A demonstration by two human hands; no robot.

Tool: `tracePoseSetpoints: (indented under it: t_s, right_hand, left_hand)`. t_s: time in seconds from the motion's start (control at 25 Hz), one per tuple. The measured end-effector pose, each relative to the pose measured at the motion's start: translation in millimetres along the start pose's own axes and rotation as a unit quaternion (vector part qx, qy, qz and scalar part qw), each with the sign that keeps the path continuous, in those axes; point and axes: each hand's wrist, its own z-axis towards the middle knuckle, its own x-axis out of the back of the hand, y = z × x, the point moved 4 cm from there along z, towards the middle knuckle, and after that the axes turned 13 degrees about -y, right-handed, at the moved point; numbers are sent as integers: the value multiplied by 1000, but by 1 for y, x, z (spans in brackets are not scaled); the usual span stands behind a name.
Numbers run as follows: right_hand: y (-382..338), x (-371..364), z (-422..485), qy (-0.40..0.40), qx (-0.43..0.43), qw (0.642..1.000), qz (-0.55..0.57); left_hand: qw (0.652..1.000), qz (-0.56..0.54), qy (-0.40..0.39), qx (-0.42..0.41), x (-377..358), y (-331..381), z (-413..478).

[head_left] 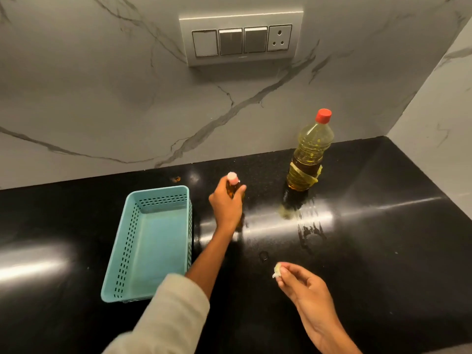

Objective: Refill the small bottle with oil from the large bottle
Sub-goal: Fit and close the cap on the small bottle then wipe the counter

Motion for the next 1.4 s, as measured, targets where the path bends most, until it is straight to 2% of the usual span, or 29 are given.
tracePoseSetpoints:
  t_s: [0.16,0.32,0.48,0.56,0.68,0.76,0.84,0.92,0.96,1.0,1.04,1.08,1.12,1.2,1.24,1.28,1.32,1.4]
  right_hand:
    - [13,36,-16,64,-24,995,-73]
    - [13,78,-21,122,-16,985,-119]
    - [-13,92,-8,118,17,959,-255]
    - [-42,97,14,116,90,914,-379]
    - [-84,110,65,153,180,802,-548]
    - [-91,108,94,170,179,740,-625]
    - [-77,84,104,154,152,705,-676]
    - [-44,44,93,99,144,703,-689]
    - [-25,18,77,50,143,736,-660]
    - [-2,-8,53,-20,179,744,-643]
    - [8,-22,31,-89,168,754,-628]
    - [9,-24,24,-129,204,743,-624]
    - [16,-13,27,-155,220,708,-653]
    - [-6,31,50,-72,228,670,-703]
    - [-30,63,68,15,219,660,-718]
    - [-52,95,83,81,189,672,-711]
    - [-71,122,91,139,166,700,-681]
    - [-78,134,96,204,137,756,-607]
  left_hand:
    - [999,43,-13,2,-25,-6,53]
    - [996,83,-25,27,-44,-20,71]
    - [994,101,-29,22,-43,-22,76]
    - [996,90,-15,16,-32,-22,57]
    - [993,110,34,-20,-8,-30,-25]
    - [989,140,39,-34,8,-47,-94]
    - [981,187,39,-47,18,-69,-150]
    - [964,253,31,-77,20,-88,-184]
    - [957,276,25,-82,20,-95,-194]
    - [953,292,15,-85,20,-100,-202]
    - [949,304,10,-88,19,-104,-208]
    - [944,316,7,-93,19,-107,-211]
    - [940,327,1,-98,18,-109,-214]
    - [935,340,-12,-99,16,-113,-213]
    - [936,339,-17,-93,15,-115,-212]
    - [939,333,-22,-85,15,-117,-212]
    - [942,325,-26,-77,16,-118,-211]
    - [949,308,-26,-64,17,-119,-209]
